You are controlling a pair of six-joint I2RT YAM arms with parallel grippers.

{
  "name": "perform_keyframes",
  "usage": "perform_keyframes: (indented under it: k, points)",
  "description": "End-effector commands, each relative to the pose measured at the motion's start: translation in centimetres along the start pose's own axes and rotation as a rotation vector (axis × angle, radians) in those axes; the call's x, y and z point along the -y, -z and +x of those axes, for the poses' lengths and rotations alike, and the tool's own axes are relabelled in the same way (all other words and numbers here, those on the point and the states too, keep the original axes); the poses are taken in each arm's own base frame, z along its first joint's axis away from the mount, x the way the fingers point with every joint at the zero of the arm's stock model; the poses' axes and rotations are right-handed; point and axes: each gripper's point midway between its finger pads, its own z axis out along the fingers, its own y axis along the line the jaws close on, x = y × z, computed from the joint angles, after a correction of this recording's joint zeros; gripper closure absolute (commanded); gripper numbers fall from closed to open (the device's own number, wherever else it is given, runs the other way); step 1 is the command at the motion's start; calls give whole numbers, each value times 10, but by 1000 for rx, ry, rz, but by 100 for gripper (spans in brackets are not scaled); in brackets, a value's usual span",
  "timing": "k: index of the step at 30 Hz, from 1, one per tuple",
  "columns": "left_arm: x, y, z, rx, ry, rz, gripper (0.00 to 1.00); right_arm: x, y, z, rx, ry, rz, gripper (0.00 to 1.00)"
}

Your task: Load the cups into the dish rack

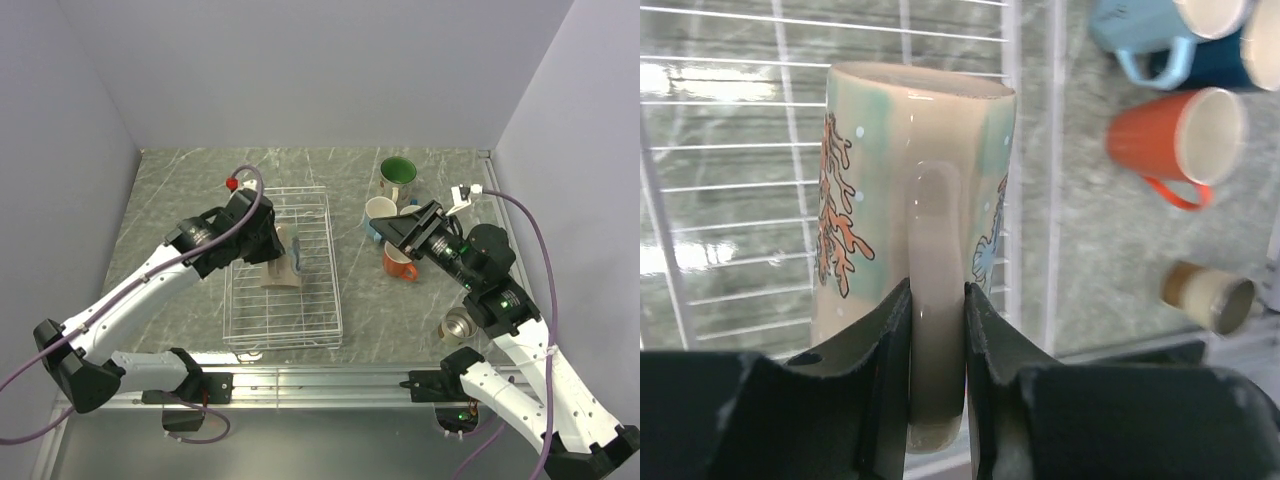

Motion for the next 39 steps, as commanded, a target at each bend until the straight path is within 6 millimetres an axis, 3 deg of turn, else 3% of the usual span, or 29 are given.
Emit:
perform_keyframes:
  k: [1, 3, 4, 6, 9, 15, 17, 18, 20, 21, 24, 26, 27, 29, 30, 32, 33, 38, 39]
  points:
    - [6, 7, -24, 170, 26, 54, 100, 1, 2, 1, -5, 41, 4, 51]
    - [-7, 10, -34, 324, 34, 9, 100, 5, 3, 2, -11, 48, 18, 52]
    - [-2, 18, -32, 421, 52, 86, 100, 6, 3, 3, -14, 54, 21, 52]
    - [-9, 25, -43, 540, 74, 108, 99, 10, 5, 5, -23, 62, 41, 53]
    - [-14, 27, -59, 622, 40, 55, 100, 16, 7, 9, -50, 80, 77, 54]
    - [20, 43, -106, 805, -60, 87, 100, 24, 13, 14, -74, 87, 116, 56]
    - [24, 36, -112, 831, -83, 87, 100, 26, 17, 15, -70, 83, 123, 57]
    - [32, 44, -128, 904, -62, 133, 100, 28, 19, 16, -76, 81, 131, 57]
    - [27, 33, -126, 948, -71, 166, 100, 30, 26, 18, -72, 79, 139, 57]
    - [24, 33, -138, 1004, -39, 184, 100, 35, 29, 21, -79, 76, 159, 57]
    - [16, 3, -147, 990, -42, 182, 100, 43, 44, 28, -88, 64, 191, 58]
    - [25, 3, -155, 1045, -38, 232, 100, 49, 56, 33, -91, 56, 211, 59]
    - [28, -10, -154, 1049, -77, 218, 100, 51, 60, 34, -89, 52, 220, 59]
    - [39, -10, -164, 1090, -82, 237, 100, 58, 71, 38, -78, 46, 241, 59]
    - [39, -25, -163, 1082, -114, 208, 100, 64, 76, 41, -81, 32, 267, 59]
    - [43, -26, -169, 1121, -118, 214, 100, 72, 86, 45, -79, 18, 289, 60]
    - [41, -37, -166, 1109, -125, 201, 100, 75, 88, 47, -75, 3, 300, 60]
    - [39, -54, -160, 1137, -111, 215, 100, 83, 103, 52, -61, -20, 325, 60]
    - [37, -67, -154, 1116, -125, 209, 100, 85, 104, 53, -64, -21, 330, 61]
